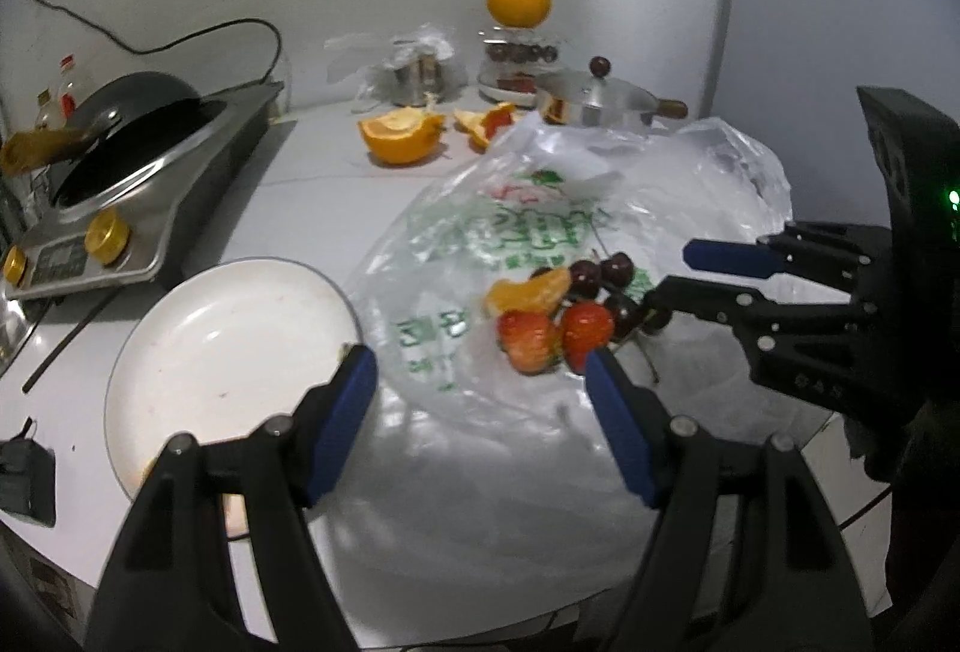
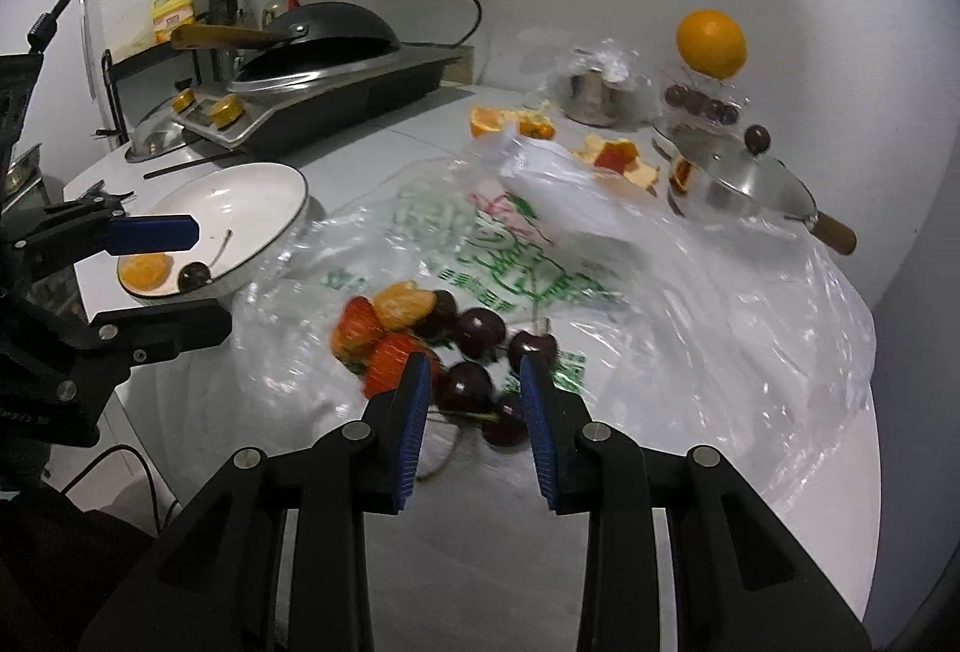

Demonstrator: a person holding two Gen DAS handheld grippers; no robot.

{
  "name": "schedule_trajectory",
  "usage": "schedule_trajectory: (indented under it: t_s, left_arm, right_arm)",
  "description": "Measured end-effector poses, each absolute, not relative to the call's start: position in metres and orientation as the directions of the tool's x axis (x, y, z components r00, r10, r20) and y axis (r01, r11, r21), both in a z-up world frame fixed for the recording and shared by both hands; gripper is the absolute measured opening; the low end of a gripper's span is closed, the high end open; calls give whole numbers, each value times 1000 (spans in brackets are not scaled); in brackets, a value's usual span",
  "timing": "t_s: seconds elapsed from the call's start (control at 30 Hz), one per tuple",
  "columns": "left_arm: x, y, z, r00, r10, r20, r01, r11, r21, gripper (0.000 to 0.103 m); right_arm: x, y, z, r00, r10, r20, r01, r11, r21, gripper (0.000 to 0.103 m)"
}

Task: Organize fruits
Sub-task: 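Grasp a red strawberry with the left tool while the right tool grasps another cherry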

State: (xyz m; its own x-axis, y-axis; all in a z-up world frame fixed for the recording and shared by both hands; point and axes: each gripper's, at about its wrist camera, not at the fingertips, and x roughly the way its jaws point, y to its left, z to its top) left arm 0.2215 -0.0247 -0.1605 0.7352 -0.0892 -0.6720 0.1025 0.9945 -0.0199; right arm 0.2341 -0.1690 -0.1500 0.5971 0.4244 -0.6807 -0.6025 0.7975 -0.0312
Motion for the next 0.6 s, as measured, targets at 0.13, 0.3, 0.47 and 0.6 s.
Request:
schedule_trajectory:
  t_s: [0.13, 0.3, 0.47, 0.6]
  left_arm:
    - [227, -38, -162, 732, -86, -676, 121, 993, 4, 73]
    - [230, -51, -167, 728, -84, -681, 152, 988, 41, 73]
    - [235, -61, -173, 718, -73, -693, 172, 982, 76, 73]
    - [241, -64, -179, 708, -62, -704, 181, 979, 96, 72]
  right_arm:
    - [241, -179, -157, 587, 428, -687, -599, 801, -13, 33]
    - [247, -185, -168, 561, 436, -704, -608, 794, 7, 33]
    - [252, -188, -178, 530, 445, -722, -622, 782, 26, 33]
    - [256, -186, -183, 506, 453, -734, -638, 769, 35, 37]
